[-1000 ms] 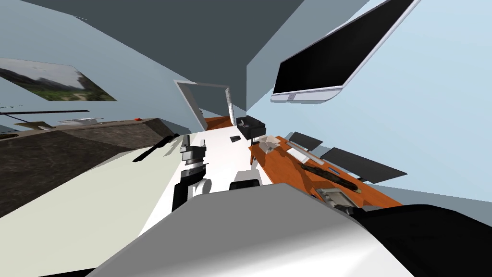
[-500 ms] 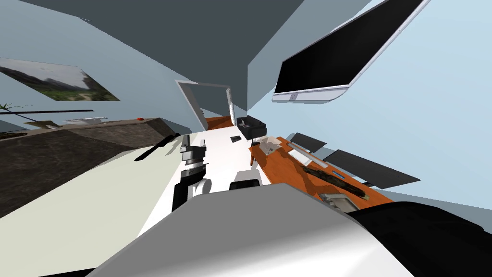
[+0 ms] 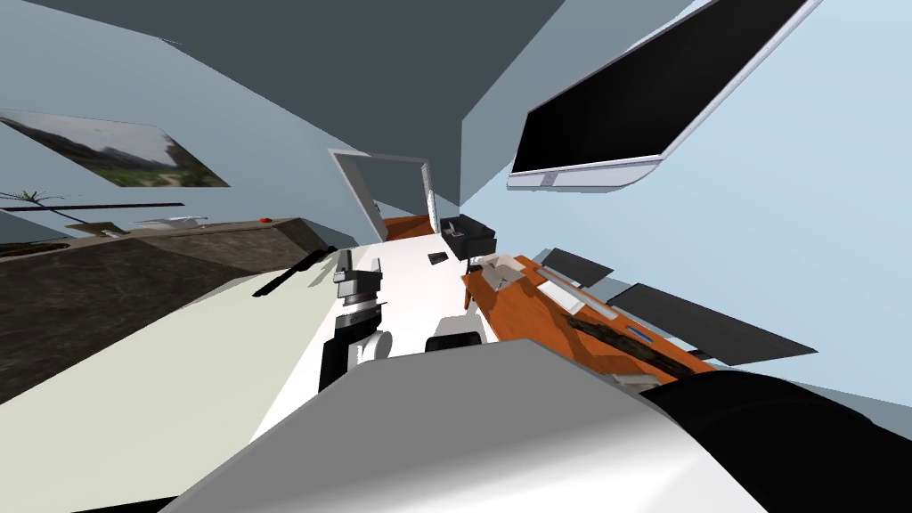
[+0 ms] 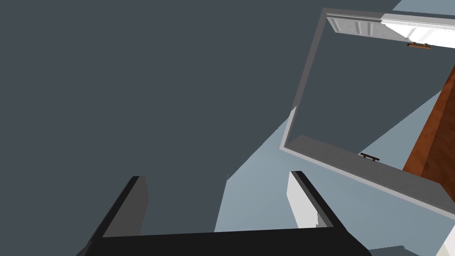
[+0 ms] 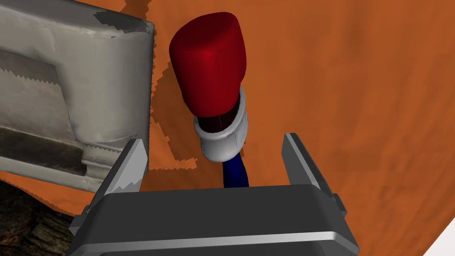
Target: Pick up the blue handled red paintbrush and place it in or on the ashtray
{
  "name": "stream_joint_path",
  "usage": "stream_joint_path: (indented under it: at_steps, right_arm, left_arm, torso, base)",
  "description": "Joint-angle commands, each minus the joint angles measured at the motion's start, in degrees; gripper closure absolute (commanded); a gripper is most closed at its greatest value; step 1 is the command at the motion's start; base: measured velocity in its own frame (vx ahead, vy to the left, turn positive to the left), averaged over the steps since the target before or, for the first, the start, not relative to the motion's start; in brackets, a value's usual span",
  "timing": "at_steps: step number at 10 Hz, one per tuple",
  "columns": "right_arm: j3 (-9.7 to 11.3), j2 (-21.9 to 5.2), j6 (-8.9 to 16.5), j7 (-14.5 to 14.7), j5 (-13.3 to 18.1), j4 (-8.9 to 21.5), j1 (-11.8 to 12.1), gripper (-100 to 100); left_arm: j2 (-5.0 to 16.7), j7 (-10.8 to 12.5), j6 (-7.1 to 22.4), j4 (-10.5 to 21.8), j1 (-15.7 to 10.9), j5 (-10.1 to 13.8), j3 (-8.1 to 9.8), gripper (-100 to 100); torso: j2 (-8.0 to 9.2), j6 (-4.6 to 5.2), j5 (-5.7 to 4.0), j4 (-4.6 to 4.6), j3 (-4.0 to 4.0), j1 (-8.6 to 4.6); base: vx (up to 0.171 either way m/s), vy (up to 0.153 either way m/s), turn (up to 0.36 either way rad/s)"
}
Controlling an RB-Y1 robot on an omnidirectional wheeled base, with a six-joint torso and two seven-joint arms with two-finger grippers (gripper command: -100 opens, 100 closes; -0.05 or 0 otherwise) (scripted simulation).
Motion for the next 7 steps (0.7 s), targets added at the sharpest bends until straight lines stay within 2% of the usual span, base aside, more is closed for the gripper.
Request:
stream_joint_path:
  at_steps: [1, 2, 6, 7]
  right_arm:
    - [0.0, 0.0, 0.0, 0.0, 0.0, 0.0, 0.0, -100]
    - [-0.19, 0.05, 0.11, 0.25, -0.01, -0.1, 0.17, 100]
    - [-0.16, 0.03, 0.08, 0.25, 0.0, -0.1, 0.14, 100]
    - [-0.16, 0.03, 0.08, 0.24, 0.0, -0.1, 0.14, 0]
  left_arm:
    - [0.0, 0.0, 0.0, 0.0, 0.0, 0.0, 0.0, 0]
    - [0.0, 0.0, 0.0, 0.0, 0.0, 0.0, 0.0, 0]
    - [0.0, 0.0, 0.0, 0.0, -0.01, 0.0, 0.0, 0]
    - [0.0, 0.0, 0.0, 0.0, -0.01, 0.0, 0.0, 0]
  torso:
    - [0.0, 0.0, 0.0, 0.0, 0.0, 0.0]
    - [0.09, -0.01, 0.01, 0.01, 0.04, 0.07]
    - [0.28, 0.02, 0.03, 0.06, 0.16, 0.14]
    - [0.29, 0.01, 0.03, 0.06, 0.16, 0.14]
  base:
    - [0.041, -0.021, 0.008]
    - [0.006, -0.004, 0.001]
    - [0.0, 0.0, 0.0]
    - [0.0, 0.0, 0.0]
